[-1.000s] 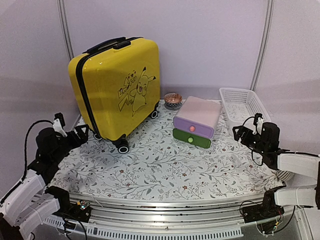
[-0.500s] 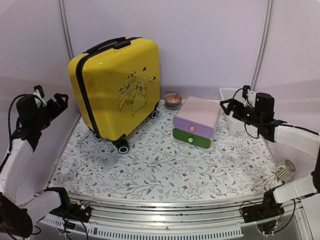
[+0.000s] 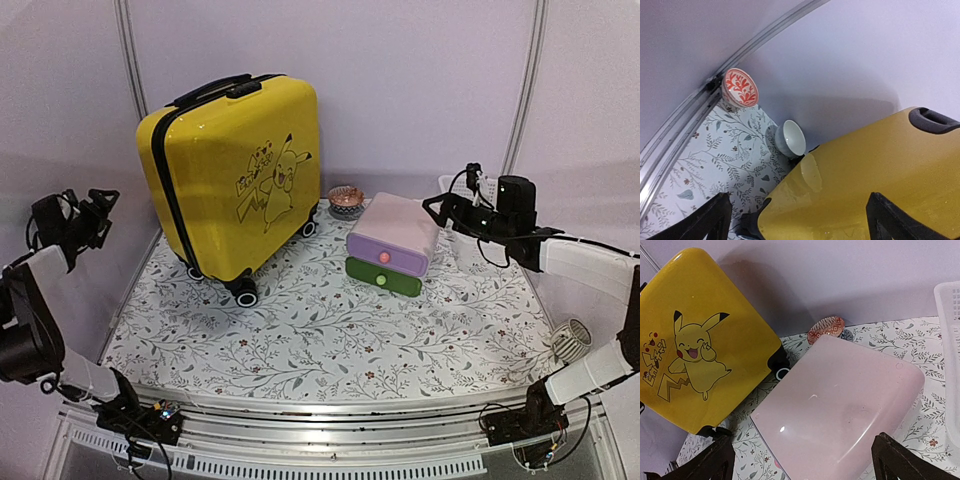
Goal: Open, take out, and arrange the luggage
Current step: Adjust the luggage at the center of the board.
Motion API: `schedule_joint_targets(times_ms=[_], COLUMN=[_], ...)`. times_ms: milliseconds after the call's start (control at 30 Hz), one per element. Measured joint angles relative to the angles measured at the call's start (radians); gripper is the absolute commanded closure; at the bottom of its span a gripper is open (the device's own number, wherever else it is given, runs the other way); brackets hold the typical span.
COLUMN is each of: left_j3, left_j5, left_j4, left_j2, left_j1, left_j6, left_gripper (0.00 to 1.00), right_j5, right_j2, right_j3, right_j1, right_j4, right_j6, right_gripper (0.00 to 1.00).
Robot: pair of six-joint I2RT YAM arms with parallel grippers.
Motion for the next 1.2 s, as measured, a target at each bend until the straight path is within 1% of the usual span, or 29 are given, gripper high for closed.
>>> schedule_joint_targets(times_ms=[67,133,300,400,533,700,900,1033,1200], left_j3=[0.039,0.079,0.205,0.283,0.346,0.414,0.412,0.363,0.296], left_j5=[0.035,0.058,0.054,0.041,0.039,0.071,0.086,0.086,0.098], left_j4=[0.046,0.09,0.118,0.116,0.132,0.161,0.2,0.272,0.325], left_j2=[0.067,0.125,0.294,0.399,0.513,0.642,0.687,0.687,0.689], left_j1=[-0.001,-0.003,-0.058,-0.112,-0.16,-0.197,-0.27,-0.318,-0.362], left_j6=[-0.042,-0.073,-0.08,-0.076,-0.088,-0.119,-0.135,-0.164,-0.179], left_gripper=[0.09,0.09,0.11,0.19,0.3,0.3,0.3,0.3,0.3], right_j5=[-0.008,-0.016,-0.043,-0.061,-0.079,-0.099,-0.121,-0.124,-0.128], right_j2=[0.0,0.0,0.0,0.0,-0.006,-0.021,-0.005,0.043,0.135], right_j3=[0.001,0.001,0.001,0.001,0.001,0.001,0.029,0.096,0.199], right_j1=[0.002,0.005,0.011,0.019,0.029,0.04,0.082,0.129,0.189], right_j4=[0.0,0.0,0.008,0.016,0.023,0.038,0.048,0.06,0.067], right_j6=[0.0,0.0,0.001,0.001,0.001,0.001,0.006,0.005,0.009], right_gripper=[0.02,0.02,0.02,0.02,0.02,0.02,0.02,0.02,0.02])
